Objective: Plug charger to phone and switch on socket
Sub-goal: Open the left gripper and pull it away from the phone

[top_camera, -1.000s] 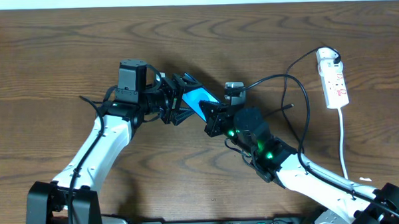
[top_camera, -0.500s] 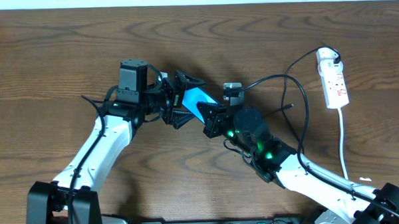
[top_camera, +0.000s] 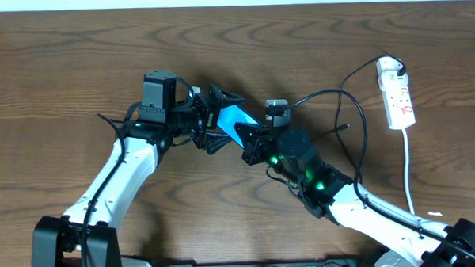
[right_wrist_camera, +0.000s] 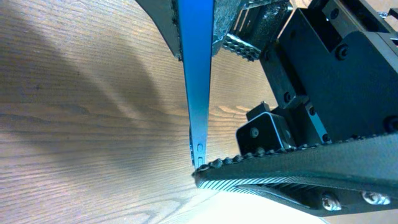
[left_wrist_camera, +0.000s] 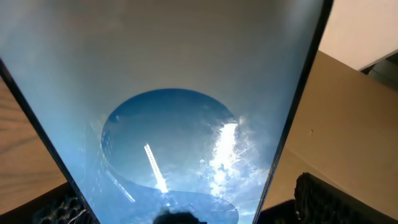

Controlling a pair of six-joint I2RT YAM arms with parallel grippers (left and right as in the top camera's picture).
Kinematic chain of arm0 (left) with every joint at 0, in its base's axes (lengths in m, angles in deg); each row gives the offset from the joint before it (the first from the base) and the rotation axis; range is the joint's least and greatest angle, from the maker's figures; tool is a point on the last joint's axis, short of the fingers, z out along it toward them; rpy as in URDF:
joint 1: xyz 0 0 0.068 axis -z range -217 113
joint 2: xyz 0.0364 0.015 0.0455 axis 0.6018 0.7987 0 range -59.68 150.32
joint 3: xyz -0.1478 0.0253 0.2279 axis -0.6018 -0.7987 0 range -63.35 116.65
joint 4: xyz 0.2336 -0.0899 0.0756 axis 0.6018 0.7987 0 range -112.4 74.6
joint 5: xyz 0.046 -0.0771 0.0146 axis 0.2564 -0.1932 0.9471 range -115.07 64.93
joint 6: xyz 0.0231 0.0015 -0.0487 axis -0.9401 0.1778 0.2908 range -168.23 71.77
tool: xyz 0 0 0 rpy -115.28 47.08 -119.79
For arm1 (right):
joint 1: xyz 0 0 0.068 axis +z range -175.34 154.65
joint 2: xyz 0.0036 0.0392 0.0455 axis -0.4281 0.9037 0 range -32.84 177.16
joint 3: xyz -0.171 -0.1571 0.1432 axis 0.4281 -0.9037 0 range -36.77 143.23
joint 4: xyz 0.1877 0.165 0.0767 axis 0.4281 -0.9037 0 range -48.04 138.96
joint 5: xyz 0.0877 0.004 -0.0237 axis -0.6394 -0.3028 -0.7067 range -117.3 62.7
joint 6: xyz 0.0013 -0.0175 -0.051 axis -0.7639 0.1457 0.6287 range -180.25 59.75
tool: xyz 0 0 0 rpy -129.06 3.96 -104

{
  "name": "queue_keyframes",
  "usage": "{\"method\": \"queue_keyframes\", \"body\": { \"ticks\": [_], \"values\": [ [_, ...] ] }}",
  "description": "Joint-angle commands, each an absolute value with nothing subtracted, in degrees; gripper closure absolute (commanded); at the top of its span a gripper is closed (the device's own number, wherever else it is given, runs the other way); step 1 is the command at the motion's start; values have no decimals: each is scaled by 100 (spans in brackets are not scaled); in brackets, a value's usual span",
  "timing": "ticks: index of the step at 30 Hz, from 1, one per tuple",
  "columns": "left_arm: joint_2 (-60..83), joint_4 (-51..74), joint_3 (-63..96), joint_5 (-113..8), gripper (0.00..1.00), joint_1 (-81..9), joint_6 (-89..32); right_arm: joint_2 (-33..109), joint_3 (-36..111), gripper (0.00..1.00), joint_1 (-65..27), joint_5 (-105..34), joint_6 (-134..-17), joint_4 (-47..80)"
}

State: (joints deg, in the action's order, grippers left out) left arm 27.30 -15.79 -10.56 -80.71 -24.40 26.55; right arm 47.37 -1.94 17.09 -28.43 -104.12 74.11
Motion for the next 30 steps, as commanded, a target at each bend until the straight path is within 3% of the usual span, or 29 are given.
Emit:
{"method": "queue_keyframes", "body": {
  "ticks": [1,17,27,30],
  "values": [
    [2636,-1736,-1060,-8289,2,-2444,2603,4700,-80,99,1578,-2523,-10434,7317],
    [2634,-4938,-1060,-9264,2,-2621,2752,4212,-80,99,1027,-2541,-10434,6571],
    [2042,-5187,-1060,-9395,2,-2741,2216,2667,-80,99,529,-2523,-10476,5468],
    [1720,-5185,-1060,-9205,2,-2741,1934,2210,-80,99,384,-2370,-11075,5096]
  ]
}}
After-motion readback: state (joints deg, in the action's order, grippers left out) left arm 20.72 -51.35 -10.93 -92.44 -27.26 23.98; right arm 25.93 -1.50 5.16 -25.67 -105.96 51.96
